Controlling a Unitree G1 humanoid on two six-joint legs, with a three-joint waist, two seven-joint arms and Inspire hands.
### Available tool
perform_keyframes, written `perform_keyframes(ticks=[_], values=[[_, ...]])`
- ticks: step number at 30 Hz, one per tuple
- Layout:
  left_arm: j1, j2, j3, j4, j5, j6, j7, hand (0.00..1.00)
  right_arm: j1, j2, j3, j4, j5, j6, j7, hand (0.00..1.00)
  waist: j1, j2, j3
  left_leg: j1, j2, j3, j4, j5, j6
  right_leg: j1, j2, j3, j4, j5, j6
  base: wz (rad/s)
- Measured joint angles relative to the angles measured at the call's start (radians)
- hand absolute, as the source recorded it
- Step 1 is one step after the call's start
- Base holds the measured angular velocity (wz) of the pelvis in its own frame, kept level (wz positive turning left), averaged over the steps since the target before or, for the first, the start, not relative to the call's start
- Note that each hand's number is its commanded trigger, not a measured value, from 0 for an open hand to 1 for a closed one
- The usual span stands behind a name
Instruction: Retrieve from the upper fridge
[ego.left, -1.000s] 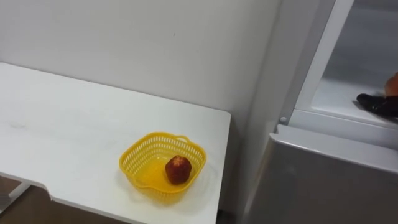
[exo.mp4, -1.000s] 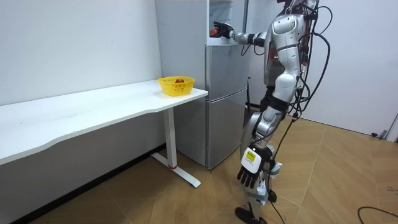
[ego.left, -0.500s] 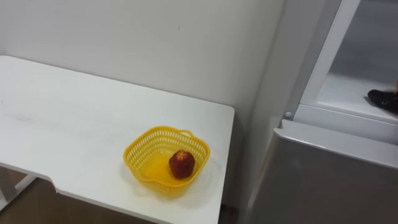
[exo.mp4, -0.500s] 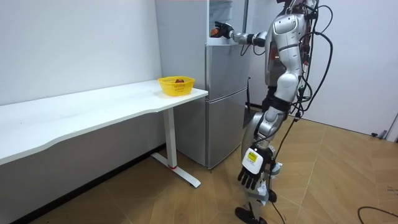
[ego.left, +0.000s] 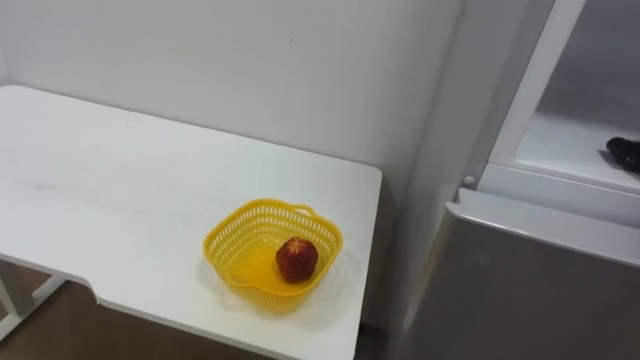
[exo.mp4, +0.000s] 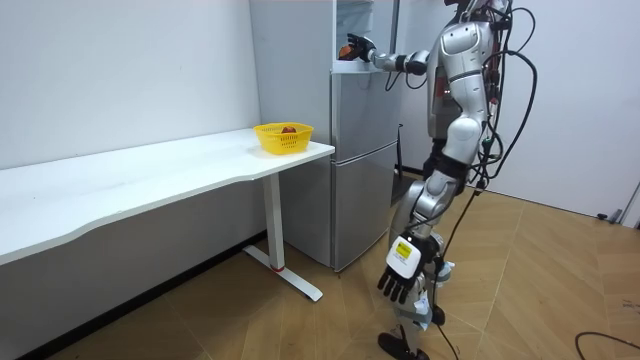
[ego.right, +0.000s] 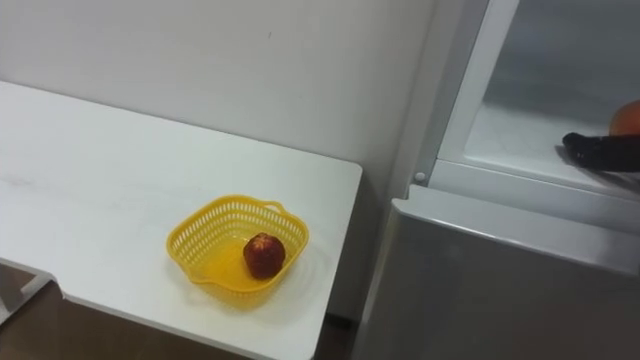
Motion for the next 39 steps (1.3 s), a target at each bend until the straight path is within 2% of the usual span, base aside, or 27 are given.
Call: perform_keyframes(ticks=[5,6,7,8,19,26,39], values=[[0.000,0.000,-0.011,-0.009,-0.001,0.002,0.020,0.00,-0.008,-0.005,-0.001,0.012,0.001,-0.004,-0.018,0.00,0.003,0.001,0.0002,-0.010,-0.001,-0.002,0.002,0.003,-0.001,-0.010,0.000,0.000,0.003,0.001,0.000,0.00],[0.000,0.000,-0.013,-0.010,-0.001,0.004,0.020,0.00,-0.008,-0.006,-0.001,0.015,0.001,-0.005,-0.018,0.06,0.004,0.001,0.0002,-0.010,-0.001,-0.002,0.002,0.003,-0.001,-0.010,0.000,0.000,0.003,0.001,0.000,0.00],[0.000,0.000,-0.014,-0.013,-0.001,0.007,0.020,0.00,-0.008,-0.006,-0.001,0.019,0.001,-0.006,-0.018,0.56,0.006,0.001,0.0002,-0.010,0.000,-0.003,0.002,0.003,-0.001,-0.010,0.000,0.000,0.004,0.001,0.000,0.00],[0.000,-0.001,-0.015,-0.017,-0.001,0.008,0.020,0.00,-0.008,-0.007,-0.001,0.021,0.001,-0.006,-0.017,1.00,0.007,0.001,0.0002,-0.011,0.000,-0.003,0.002,0.003,-0.001,-0.011,0.000,0.000,0.004,0.001,0.000,0.00],[-0.007,0.000,-0.032,-0.019,-0.001,0.021,0.019,0.00,-0.008,-0.026,0.019,0.029,0.009,-0.001,0.018,1.00,0.011,0.001,0.0004,-0.013,-0.001,-0.003,0.004,0.003,-0.001,-0.014,-0.001,-0.004,0.000,0.001,0.000,0.00],[-0.005,0.003,-0.031,-0.020,0.000,0.030,0.025,0.00,-0.009,-0.026,-0.025,0.033,0.007,-0.002,0.063,1.00,0.014,0.008,0.0040,-0.011,-0.001,-0.003,0.004,0.002,-0.001,-0.015,-0.001,-0.004,-0.002,0.001,0.000,0.00],[0.004,0.003,-0.030,-0.025,0.000,0.043,0.025,0.00,-0.008,-0.027,-0.049,0.031,0.007,0.000,0.136,1.00,0.009,0.009,0.0026,0.005,0.000,-0.003,-0.006,0.004,-0.002,-0.009,-0.001,-0.004,-0.002,0.001,-0.001,0.00]])
